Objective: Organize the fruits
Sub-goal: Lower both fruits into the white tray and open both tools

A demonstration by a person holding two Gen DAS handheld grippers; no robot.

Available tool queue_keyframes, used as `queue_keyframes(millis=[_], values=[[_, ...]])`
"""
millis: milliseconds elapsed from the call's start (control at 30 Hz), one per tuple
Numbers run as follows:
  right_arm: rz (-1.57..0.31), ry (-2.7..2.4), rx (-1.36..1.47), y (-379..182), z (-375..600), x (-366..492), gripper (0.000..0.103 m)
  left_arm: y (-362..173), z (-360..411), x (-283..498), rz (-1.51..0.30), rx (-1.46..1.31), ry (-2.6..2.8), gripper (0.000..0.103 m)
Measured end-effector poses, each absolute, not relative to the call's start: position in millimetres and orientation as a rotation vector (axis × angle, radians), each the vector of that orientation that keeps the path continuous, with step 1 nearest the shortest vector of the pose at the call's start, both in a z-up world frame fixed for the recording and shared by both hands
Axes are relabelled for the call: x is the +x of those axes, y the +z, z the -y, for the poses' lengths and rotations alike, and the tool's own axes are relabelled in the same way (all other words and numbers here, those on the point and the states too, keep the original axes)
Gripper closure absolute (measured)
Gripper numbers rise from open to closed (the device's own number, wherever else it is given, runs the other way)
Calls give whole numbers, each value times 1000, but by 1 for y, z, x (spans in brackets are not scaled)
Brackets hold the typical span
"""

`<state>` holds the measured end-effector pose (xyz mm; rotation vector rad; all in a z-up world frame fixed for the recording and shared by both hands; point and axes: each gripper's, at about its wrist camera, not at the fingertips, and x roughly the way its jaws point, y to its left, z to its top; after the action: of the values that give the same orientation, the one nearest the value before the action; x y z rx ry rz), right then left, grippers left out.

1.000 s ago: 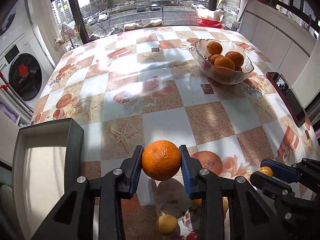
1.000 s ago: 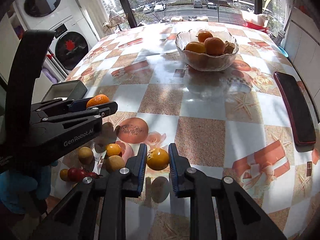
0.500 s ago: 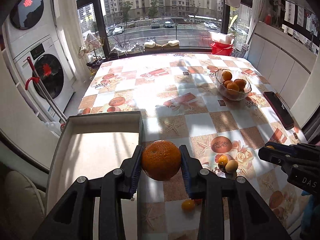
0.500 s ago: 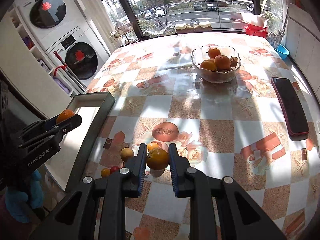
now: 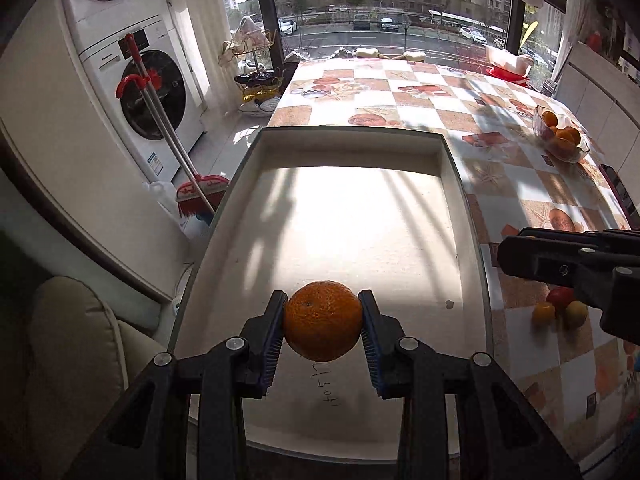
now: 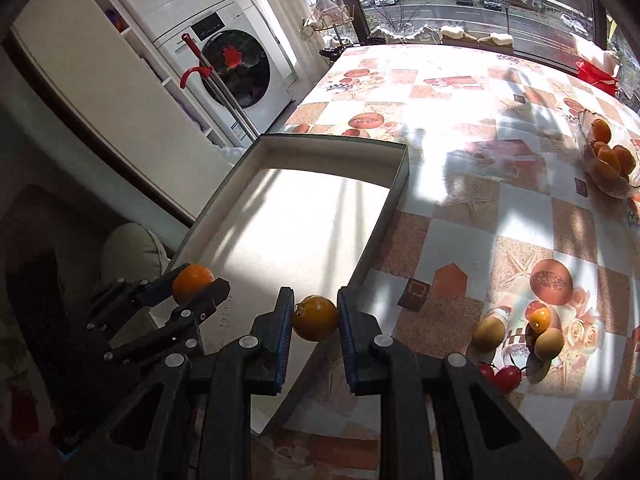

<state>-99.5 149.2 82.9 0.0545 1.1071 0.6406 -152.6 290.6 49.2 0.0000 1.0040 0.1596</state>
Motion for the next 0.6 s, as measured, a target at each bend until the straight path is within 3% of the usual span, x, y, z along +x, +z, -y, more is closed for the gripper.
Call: queue_keyframes(millis=[333, 367, 400, 433, 467, 533, 600], values=[[-1208, 661, -33, 40, -216, -96, 77, 14, -317, -163, -1065, -32, 168, 65], [-1217, 652, -43, 38, -217, -95, 77, 13, -318, -163, -1066, -33, 163, 63], [-1224, 645, -54, 35, -218, -94, 77, 12, -319, -163, -1068, -34, 161, 44], [-1229, 640, -62, 33, -219, -94, 71, 12, -319, -163, -1061, -29, 164, 32], [-1230, 639, -67, 32, -220, -93, 49, 14, -320, -165, -1041, -21, 176, 12], [-1222, 629, -68, 34, -219, -93, 11, 21, -319, -171, -985, -3, 189, 8], [-1193, 626, -47, 44, -215, -93, 8, 26, -320, -175, -965, 5, 181, 8]])
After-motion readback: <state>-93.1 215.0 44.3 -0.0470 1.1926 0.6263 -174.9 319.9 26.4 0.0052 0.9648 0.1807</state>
